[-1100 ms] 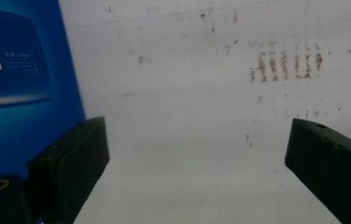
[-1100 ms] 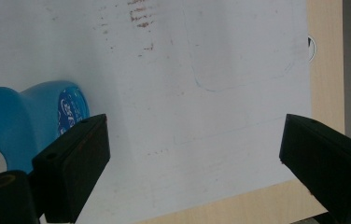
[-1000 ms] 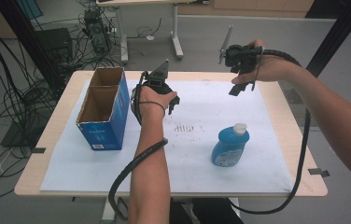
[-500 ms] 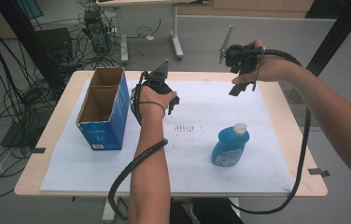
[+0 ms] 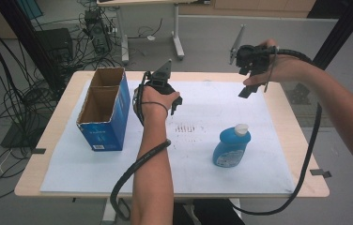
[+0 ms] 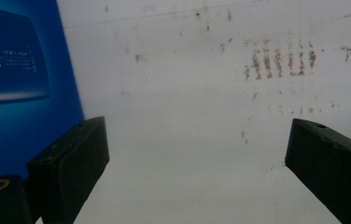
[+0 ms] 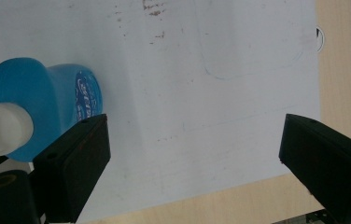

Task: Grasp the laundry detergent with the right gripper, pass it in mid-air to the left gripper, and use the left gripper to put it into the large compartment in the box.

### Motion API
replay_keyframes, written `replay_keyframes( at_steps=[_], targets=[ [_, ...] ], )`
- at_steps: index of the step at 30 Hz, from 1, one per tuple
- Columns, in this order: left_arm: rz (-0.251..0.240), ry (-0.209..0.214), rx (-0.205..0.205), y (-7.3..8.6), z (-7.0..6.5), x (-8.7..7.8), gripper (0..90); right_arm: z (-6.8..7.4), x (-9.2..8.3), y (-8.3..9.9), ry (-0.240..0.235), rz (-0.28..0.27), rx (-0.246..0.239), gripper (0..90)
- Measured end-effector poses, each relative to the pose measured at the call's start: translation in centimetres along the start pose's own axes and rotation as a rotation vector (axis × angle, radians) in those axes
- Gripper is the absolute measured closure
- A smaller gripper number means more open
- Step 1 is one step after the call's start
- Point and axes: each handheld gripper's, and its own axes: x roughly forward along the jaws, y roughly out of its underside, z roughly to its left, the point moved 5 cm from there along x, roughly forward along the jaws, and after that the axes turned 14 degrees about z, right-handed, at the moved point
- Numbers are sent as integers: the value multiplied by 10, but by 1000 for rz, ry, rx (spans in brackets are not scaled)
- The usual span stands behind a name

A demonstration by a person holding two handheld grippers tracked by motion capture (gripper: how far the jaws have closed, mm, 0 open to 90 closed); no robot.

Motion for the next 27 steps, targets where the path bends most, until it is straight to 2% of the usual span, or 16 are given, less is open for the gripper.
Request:
replay_keyframes(
  at_steps=[11, 20, 27],
  targets=[
    [-8, -1, 0, 6, 0, -4, 67, 9, -5, 28, -3, -32, 6, 89],
    [-17, 4, 5, 12, -4, -8, 67, 24, 0, 55, -20, -41, 15, 89],
    [-22, 8, 1, 18, -4, -9, 67, 38, 6, 74, -23, -54, 5, 84]
  ],
)
